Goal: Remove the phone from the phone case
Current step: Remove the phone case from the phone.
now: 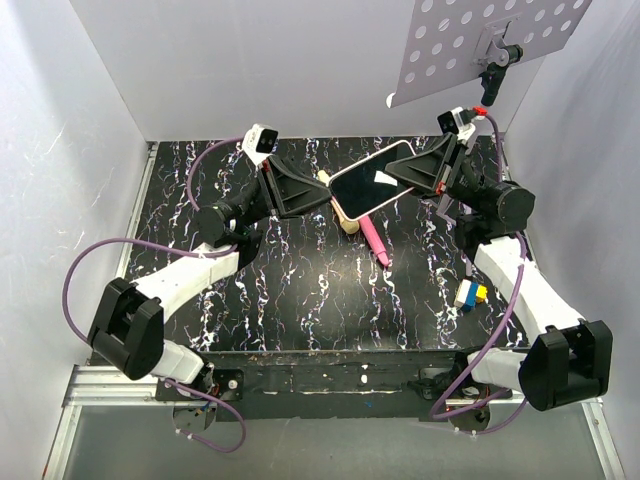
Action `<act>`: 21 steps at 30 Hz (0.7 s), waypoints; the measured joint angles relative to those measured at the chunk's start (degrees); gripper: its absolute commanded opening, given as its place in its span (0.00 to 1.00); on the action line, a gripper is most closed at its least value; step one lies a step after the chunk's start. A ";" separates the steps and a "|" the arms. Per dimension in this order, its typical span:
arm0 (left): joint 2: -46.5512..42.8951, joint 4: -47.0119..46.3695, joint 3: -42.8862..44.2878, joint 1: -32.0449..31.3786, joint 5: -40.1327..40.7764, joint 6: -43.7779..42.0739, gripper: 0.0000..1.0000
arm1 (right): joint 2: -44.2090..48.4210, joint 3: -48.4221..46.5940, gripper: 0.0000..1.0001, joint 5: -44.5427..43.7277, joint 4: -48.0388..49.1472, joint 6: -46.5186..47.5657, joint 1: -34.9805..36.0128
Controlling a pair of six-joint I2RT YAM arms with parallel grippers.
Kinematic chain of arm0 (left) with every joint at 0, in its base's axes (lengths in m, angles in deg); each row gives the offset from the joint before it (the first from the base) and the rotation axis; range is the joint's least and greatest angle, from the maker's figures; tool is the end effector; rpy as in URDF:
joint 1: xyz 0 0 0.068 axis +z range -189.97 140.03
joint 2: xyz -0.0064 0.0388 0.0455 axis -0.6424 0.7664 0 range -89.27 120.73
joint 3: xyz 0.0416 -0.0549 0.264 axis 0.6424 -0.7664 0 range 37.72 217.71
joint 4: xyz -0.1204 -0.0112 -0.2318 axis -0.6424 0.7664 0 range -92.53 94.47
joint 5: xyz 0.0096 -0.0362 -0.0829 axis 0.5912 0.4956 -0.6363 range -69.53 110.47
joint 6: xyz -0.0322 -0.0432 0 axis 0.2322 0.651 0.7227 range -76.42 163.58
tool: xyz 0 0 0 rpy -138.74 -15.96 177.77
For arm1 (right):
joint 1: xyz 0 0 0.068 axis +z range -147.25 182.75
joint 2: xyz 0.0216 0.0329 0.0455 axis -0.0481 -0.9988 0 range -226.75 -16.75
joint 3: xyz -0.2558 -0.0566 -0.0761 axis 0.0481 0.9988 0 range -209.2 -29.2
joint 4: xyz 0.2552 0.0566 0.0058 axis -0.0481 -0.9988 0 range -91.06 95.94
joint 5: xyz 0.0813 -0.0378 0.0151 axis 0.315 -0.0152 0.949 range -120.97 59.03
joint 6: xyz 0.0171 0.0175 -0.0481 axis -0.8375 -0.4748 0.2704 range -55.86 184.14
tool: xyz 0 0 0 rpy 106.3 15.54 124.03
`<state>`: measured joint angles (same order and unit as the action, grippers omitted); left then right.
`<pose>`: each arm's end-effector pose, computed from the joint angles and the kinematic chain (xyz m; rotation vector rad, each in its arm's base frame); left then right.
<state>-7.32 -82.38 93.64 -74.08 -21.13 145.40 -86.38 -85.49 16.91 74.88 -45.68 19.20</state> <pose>0.2259 -0.1817 0.4027 0.3262 1.1799 -2.3785 0.2185 0.0921 0.4437 -0.1851 1.2484 2.2252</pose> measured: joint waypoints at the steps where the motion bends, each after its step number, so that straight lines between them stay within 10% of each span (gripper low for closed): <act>1: 0.13 -0.04 -0.17 0.00 0.52 0.11 0.00 | -0.04 -0.02 0.01 -0.09 -0.31 0.22 -0.13; 16: -1.95 -0.37 -10.47 -0.09 7.65 -0.42 0.00 | -2.75 -1.73 0.01 0.74 -2.86 3.56 -0.42; 21: -0.85 12.44 -12.70 -0.55 2.54 -9.92 0.05 | -1.70 -5.88 0.01 -3.41 0.15 -1.31 2.05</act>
<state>-8.17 -69.95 80.94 -74.62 -18.60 135.48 -88.08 -91.37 13.50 75.04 -46.99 21.26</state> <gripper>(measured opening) 0.010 0.209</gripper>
